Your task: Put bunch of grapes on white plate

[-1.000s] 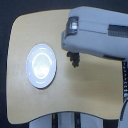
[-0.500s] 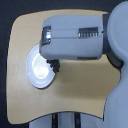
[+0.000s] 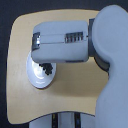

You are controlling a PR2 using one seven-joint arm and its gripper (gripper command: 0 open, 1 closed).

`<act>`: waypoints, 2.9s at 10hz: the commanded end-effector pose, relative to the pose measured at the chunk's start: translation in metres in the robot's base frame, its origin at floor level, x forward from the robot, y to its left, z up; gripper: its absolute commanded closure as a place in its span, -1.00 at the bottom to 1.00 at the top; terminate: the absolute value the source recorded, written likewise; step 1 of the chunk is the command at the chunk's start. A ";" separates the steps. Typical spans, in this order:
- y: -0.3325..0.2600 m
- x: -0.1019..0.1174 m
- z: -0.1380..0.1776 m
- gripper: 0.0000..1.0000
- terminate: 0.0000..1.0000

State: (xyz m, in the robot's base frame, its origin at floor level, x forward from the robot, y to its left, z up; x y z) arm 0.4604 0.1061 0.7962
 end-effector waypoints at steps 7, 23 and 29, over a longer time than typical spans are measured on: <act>0.025 0.004 -0.079 1.00 -1.00; 0.017 0.013 -0.053 -1.00 -1.00; 0.020 0.007 -0.028 -1.00 -1.00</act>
State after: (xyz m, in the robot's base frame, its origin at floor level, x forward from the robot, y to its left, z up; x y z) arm 0.4688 0.1213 0.7440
